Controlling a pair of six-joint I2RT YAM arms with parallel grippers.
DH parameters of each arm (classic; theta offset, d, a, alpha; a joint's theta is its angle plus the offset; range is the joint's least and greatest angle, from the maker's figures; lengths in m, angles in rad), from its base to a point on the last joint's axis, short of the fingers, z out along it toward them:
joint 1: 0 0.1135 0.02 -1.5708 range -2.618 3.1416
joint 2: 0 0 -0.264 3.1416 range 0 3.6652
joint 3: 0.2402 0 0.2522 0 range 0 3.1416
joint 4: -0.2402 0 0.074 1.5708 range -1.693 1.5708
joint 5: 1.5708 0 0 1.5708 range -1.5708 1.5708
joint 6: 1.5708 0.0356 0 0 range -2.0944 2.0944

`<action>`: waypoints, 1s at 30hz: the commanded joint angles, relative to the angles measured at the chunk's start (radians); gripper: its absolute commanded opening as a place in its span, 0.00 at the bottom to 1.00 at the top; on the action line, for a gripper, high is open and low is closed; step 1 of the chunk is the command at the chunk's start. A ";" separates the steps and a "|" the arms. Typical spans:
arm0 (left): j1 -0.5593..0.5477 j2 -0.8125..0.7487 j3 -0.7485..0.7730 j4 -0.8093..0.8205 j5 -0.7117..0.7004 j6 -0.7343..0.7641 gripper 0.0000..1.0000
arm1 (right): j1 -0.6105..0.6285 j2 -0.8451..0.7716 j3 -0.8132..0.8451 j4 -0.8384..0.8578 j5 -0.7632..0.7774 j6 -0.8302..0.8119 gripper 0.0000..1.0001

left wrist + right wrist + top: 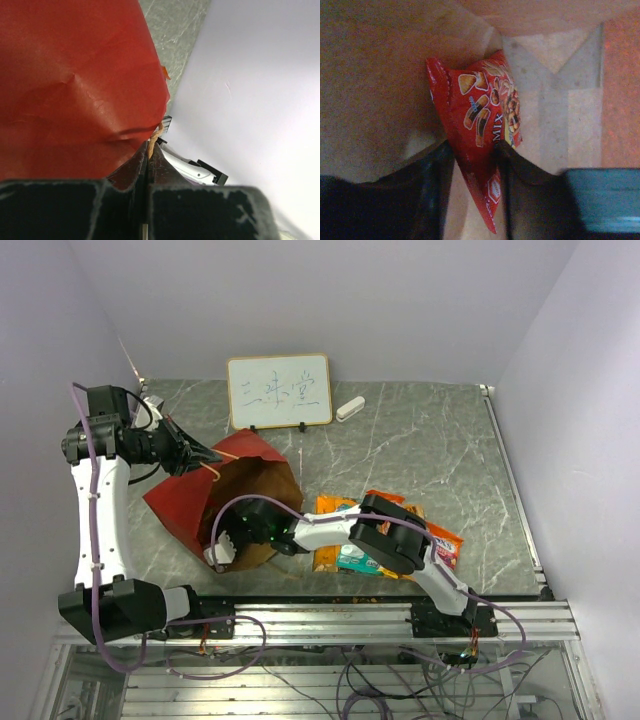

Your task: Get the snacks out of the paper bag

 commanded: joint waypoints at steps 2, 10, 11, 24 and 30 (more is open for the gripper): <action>0.012 0.002 0.036 -0.047 -0.017 0.061 0.07 | -0.014 -0.019 -0.002 0.156 0.064 0.078 0.21; 0.011 -0.046 0.005 -0.101 -0.105 0.131 0.07 | -0.075 -0.108 -0.057 0.195 0.204 0.262 0.10; 0.011 -0.051 0.004 -0.106 -0.117 0.136 0.07 | -0.084 -0.122 -0.068 0.196 0.216 0.281 0.08; 0.011 -0.070 0.011 -0.075 -0.159 0.124 0.07 | -0.094 -0.505 -0.295 0.069 0.072 0.408 0.00; 0.012 -0.063 -0.004 -0.019 -0.129 0.087 0.07 | -0.094 -0.784 -0.400 -0.134 -0.138 0.491 0.00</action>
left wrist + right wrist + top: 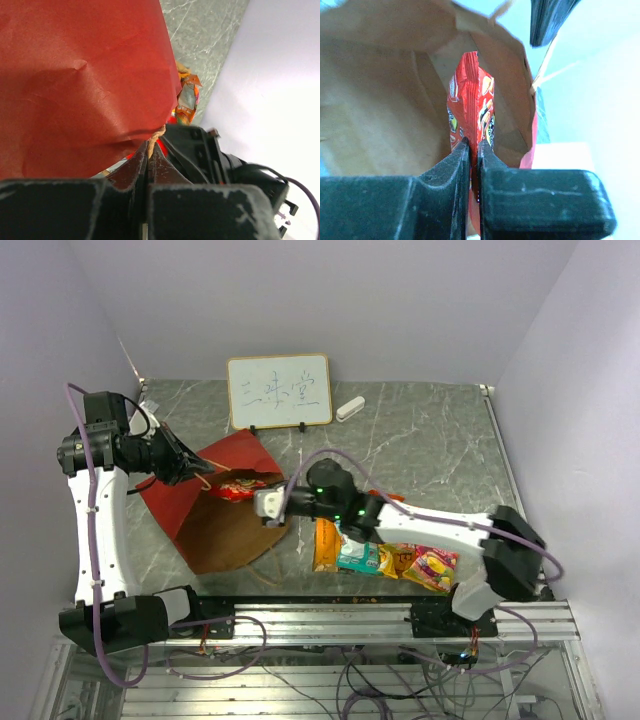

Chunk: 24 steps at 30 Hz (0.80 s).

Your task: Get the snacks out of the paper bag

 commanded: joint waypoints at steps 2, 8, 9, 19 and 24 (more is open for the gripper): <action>0.012 -0.006 -0.017 0.094 0.037 -0.052 0.07 | 0.000 -0.248 -0.092 -0.198 -0.175 0.137 0.00; 0.012 0.015 -0.042 0.179 0.089 -0.115 0.07 | 0.001 -0.527 -0.113 -0.471 0.011 0.376 0.00; 0.012 0.017 -0.047 0.193 0.095 -0.122 0.07 | 0.001 -0.560 -0.099 -0.529 0.063 0.418 0.00; 0.009 0.037 -0.059 0.254 0.132 -0.165 0.07 | 0.001 -0.649 0.095 -1.063 0.567 0.715 0.00; -0.002 0.041 -0.053 0.258 0.138 -0.167 0.07 | 0.001 -0.626 0.063 -1.039 0.598 0.751 0.00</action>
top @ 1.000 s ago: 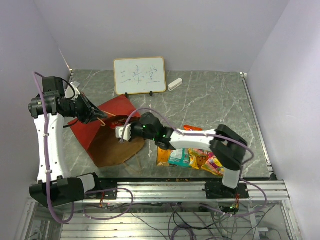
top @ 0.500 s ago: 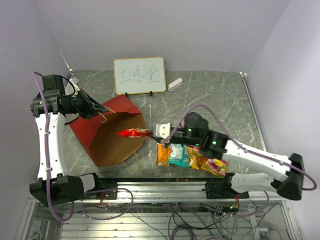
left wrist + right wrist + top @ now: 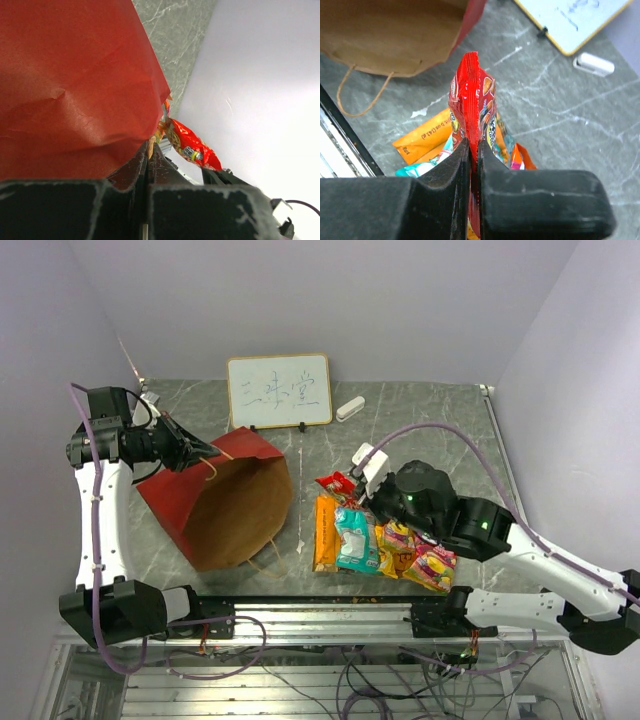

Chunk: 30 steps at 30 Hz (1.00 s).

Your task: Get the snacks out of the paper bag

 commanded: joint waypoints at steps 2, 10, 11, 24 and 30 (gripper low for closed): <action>-0.008 0.003 0.012 0.040 0.042 -0.017 0.07 | 0.000 0.044 -0.035 -0.029 0.116 0.074 0.00; -0.013 -0.003 0.021 0.027 0.050 -0.009 0.07 | -0.001 0.073 -0.111 0.044 0.066 -0.075 0.00; -0.014 -0.006 0.020 0.027 0.050 -0.009 0.07 | 0.000 0.064 -0.124 0.042 0.044 -0.102 0.00; -0.013 -0.019 -0.005 0.043 0.050 -0.018 0.07 | 0.001 -0.020 -0.259 0.002 -0.115 -0.308 0.00; -0.013 -0.013 0.008 0.045 0.051 -0.024 0.07 | 0.004 0.009 -0.282 -0.012 -0.192 -0.289 0.05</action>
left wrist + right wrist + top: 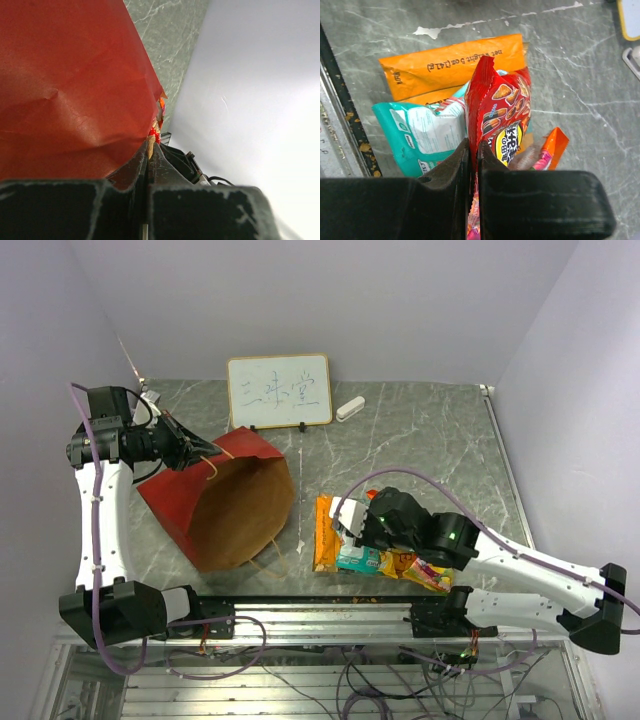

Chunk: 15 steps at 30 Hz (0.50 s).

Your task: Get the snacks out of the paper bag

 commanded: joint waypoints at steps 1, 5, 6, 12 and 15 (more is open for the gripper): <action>-0.003 -0.011 0.012 0.026 0.028 -0.006 0.07 | 0.006 0.005 -0.016 -0.008 -0.094 -0.008 0.06; -0.005 -0.010 0.010 0.030 0.027 -0.011 0.07 | 0.009 0.000 -0.033 0.003 -0.130 -0.019 0.11; -0.004 -0.009 0.009 0.033 0.028 -0.013 0.07 | 0.010 0.005 -0.035 0.002 -0.141 -0.025 0.12; -0.004 -0.001 0.028 0.030 0.029 -0.014 0.07 | 0.009 0.048 -0.039 -0.029 -0.196 -0.066 0.15; -0.003 -0.004 0.030 0.037 0.031 -0.027 0.07 | 0.010 0.057 -0.037 -0.053 -0.240 -0.096 0.16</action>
